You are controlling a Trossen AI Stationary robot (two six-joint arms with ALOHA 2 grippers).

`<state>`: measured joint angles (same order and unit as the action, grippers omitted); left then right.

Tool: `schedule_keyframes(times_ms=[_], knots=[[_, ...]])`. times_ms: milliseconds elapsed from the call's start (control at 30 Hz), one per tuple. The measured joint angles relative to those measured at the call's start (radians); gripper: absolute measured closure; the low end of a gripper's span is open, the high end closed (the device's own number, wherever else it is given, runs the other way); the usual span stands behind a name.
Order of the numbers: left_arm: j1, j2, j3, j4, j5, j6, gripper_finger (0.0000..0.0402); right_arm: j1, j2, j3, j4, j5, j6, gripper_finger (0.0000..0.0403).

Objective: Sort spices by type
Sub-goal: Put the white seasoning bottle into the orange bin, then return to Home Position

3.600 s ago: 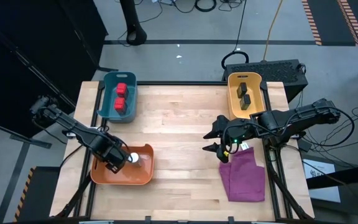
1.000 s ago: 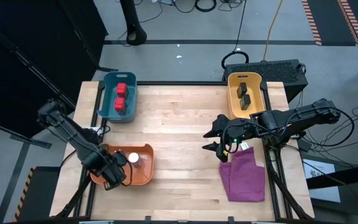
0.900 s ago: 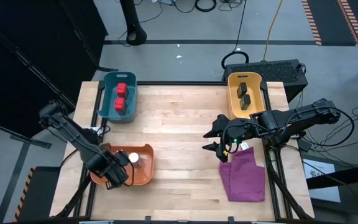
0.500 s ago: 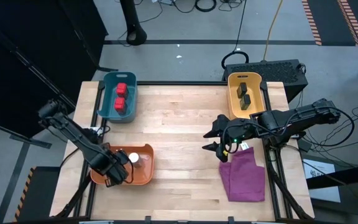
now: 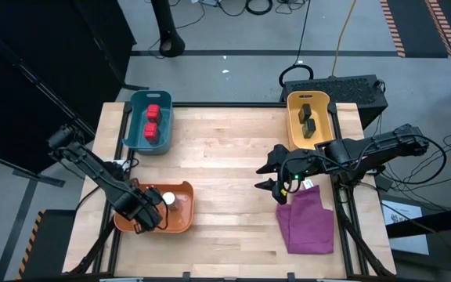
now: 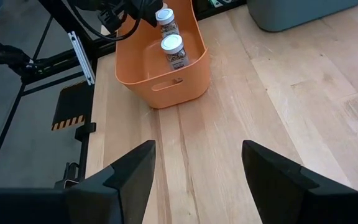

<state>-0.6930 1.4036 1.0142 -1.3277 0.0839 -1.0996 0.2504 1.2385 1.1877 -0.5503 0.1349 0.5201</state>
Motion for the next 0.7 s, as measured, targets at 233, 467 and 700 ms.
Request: schedule_keyframes(times_ms=[233,467,700], knots=[[0.0,0.0,0.063,-0.004,0.008,-0.072,0.0398,0.0,0.0,0.0,0.0,0.0,0.0,0.0181],[-0.003,0.001,0.298,-0.078,-0.067,-0.09,0.0397,0.0,0.0,0.0,0.002,0.003,-0.023,0.0181],[-0.002,0.0,0.522,0.026,-0.544,-0.025,0.0389,-0.002,0.0,0.0,0.024,0.079,-0.002,0.0181]])
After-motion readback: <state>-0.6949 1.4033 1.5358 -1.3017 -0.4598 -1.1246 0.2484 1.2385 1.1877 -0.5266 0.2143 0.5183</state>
